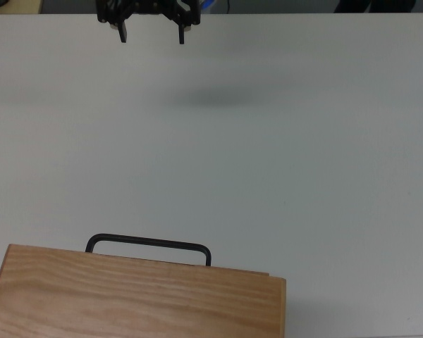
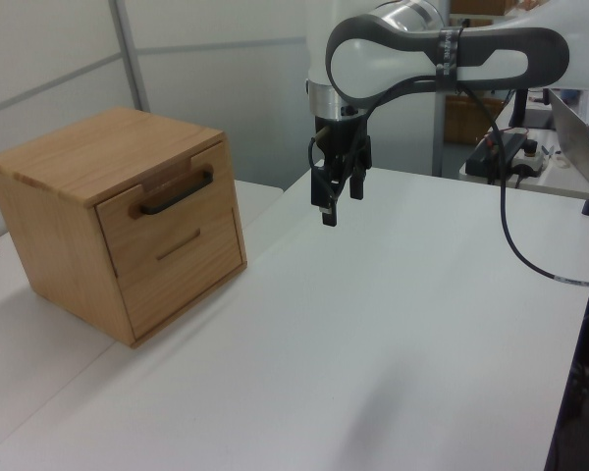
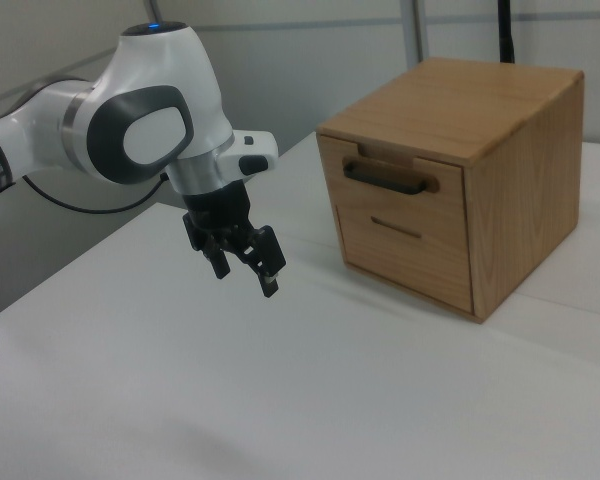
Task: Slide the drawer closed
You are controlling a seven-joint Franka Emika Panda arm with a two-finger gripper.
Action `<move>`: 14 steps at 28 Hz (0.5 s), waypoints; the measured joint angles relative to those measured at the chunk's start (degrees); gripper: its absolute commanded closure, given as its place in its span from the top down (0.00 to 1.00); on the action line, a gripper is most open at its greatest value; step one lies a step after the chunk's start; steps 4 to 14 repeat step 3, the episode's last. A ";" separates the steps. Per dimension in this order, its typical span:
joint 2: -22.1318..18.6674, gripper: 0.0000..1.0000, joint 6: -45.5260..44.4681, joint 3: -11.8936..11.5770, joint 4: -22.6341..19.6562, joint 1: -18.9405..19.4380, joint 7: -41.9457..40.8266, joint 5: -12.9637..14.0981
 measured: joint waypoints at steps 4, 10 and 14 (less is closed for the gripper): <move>0.00 1.00 0.00 0.00 0.00 0.00 -0.02 0.00; 0.00 1.00 0.00 0.00 0.00 0.00 -0.02 0.00; 0.00 1.00 0.00 0.00 0.00 0.00 -0.02 0.00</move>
